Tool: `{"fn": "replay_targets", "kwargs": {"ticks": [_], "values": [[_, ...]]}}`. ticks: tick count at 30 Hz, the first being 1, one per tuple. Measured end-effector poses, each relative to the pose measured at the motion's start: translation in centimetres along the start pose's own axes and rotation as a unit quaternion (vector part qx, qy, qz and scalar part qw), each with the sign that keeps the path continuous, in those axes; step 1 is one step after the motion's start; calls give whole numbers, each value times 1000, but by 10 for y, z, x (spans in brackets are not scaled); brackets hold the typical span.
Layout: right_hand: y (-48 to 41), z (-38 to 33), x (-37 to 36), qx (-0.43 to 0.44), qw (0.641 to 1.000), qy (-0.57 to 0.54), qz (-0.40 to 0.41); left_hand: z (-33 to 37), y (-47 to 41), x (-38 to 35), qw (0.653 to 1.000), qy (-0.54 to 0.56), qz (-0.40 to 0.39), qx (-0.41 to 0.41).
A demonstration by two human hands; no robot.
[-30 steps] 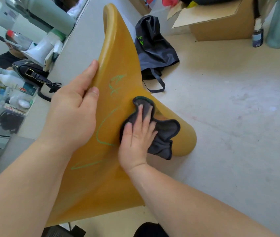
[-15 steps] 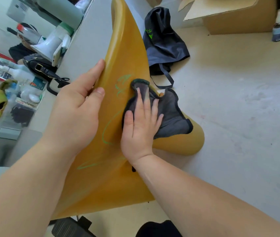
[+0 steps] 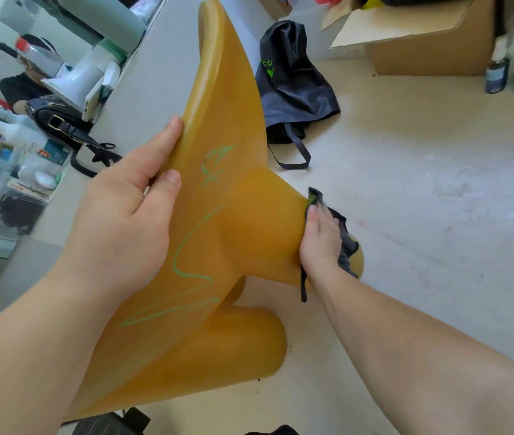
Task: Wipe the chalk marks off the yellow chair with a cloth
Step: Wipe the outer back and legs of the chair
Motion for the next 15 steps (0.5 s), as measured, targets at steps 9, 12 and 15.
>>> {"fn": "replay_targets", "kwargs": {"ticks": [9,12,15], "values": [[42,-107,-34,289,953,-17,-88,0,-2,1,1000,14,16,-6],[-3,-66,-19,167,979,-6,-112,0,-4,0,1000,7,2,-3],[-19,-4,-1,-61,991,0,-115,-2,-5,-1,1000,28,-8,-2]]}}
Point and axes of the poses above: each hand's wrist, its own y-axis away from the middle knuckle, its own x-axis out of the back of the hand, z = x × y, the point moved 10 cm from there along -y, towards the middle knuckle, and after that the axes turned 10 degrees about -y, right-handed, at the moved point
